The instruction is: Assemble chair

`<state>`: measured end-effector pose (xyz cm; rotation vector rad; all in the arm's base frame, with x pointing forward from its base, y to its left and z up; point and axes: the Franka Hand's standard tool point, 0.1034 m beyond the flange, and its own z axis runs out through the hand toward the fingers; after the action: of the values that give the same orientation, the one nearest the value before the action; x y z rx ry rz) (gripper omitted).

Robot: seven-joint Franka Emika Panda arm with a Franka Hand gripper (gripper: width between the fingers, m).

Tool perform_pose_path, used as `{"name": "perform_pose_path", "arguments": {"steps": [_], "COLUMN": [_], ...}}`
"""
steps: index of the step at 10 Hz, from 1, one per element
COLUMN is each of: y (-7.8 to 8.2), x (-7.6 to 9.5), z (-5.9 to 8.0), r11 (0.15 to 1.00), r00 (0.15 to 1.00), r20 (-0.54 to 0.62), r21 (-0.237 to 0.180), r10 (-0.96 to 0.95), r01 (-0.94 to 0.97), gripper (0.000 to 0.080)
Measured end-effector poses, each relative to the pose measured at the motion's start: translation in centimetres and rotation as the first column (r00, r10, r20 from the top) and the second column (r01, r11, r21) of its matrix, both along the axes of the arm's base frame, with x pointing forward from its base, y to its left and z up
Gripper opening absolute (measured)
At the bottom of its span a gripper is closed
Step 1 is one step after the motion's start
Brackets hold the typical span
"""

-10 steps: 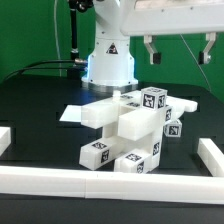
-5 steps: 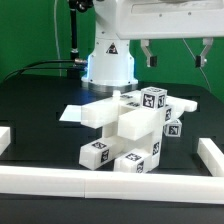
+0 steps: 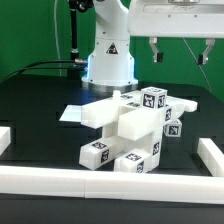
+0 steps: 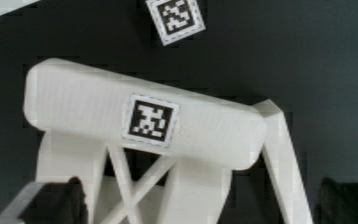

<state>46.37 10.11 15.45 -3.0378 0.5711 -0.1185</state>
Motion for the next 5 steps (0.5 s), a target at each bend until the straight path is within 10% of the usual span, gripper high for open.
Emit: {"name": "perform_pose_path", "arguments": {"steps": [5], "y": [0.6], "x": [-4.0], "z": [-4.4], "r11": [0.997], "r00": [0.994], "r20": [-0.071], "r21": [-0.007], "r10": [-0.081], "r01": [0.081], "gripper": [0.0649]}}
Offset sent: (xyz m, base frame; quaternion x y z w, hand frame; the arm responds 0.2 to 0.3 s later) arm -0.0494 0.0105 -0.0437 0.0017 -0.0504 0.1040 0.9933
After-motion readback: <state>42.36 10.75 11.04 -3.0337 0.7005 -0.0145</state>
